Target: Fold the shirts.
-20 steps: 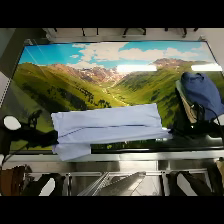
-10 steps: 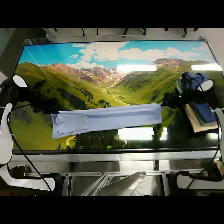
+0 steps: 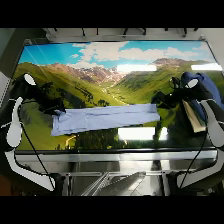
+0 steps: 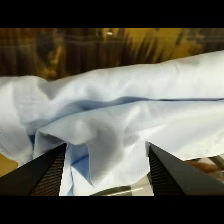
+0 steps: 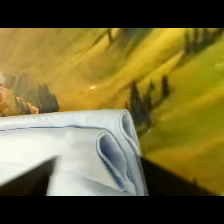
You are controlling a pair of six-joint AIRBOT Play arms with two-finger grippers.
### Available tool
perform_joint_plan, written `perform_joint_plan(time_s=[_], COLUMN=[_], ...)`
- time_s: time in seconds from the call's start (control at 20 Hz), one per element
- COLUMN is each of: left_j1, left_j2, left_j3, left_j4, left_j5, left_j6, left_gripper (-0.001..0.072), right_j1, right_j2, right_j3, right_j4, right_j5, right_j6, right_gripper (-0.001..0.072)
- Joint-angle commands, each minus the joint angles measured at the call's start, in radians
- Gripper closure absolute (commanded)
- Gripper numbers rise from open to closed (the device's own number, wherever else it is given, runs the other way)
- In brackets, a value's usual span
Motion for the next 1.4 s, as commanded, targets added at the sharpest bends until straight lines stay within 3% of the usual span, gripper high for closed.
perform_joint_plan(time_s=[0.0, 0.25, 0.3, 0.35, 0.65, 0.7, 0.75, 0.8, 0.85, 1.1, 1.35], left_j1=[0.006, 0.027, 0.025, 0.024, 0.006, -0.001, -0.004, -0.009, -0.016, -0.081, -0.327], left_j2=[0.032, 0.187, 0.219, 0.25, 0.326, 0.326, 0.326, 0.326, 0.326, 0.326, 0.326], left_j3=[0.005, 0.005, 0.005, 0.005, 0.005, 0.005, 0.005, 0.005, 0.005, 0.004, -0.074], left_j4=[-0.002, -0.005, -0.004, -0.005, -0.013, -0.011, -0.011, -0.013, -0.011, -0.013, -0.014], left_j5=[-0.015, -0.008, -0.007, -0.006, 0.011, 0.007, 0.01, 0.013, 0.012, 0.038, 0.148], left_j6=[-0.01, -0.056, -0.062, -0.056, -0.04, -0.039, -0.039, -0.039, -0.039, -0.039, -0.064], left_gripper=[0.0152, 0.0153, 0.0261, 0.0691, 0.0697, 0.0697, 0.0697, 0.0696, 0.0697, 0.0697, 0.0697], right_j1=[-0.045, -0.153, -0.155, -0.152, -0.076, -0.056, -0.037, -0.022, -0.013, -0.013, -0.014], right_j2=[-0.007, -0.044, -0.066, -0.092, -0.192, -0.193, -0.193, -0.193, -0.192, -0.084, 0.193], right_j3=[0.037, 0.043, 0.043, 0.043, 0.042, 0.042, 0.043, 0.043, 0.043, 0.043, 0.043], right_j4=[0.004, 0.013, 0.036, 0.074, 0.216, 0.225, 0.232, 0.24, 0.243, 0.111, -0.043], right_j5=[0.143, 0.268, 0.276, 0.282, 0.252, 0.22, 0.178, 0.149, 0.142, 0.295, 0.36], right_j6=[-0.05, -0.114, -0.14, -0.164, -0.237, -0.24, -0.24, -0.24, -0.244, -0.225, -0.116], right_gripper=[0.0002, 0.0002, 0.0002, 0.0002, 0.0007, 0.004, 0.0217, 0.0504, 0.0694, 0.0694, 0.0694])
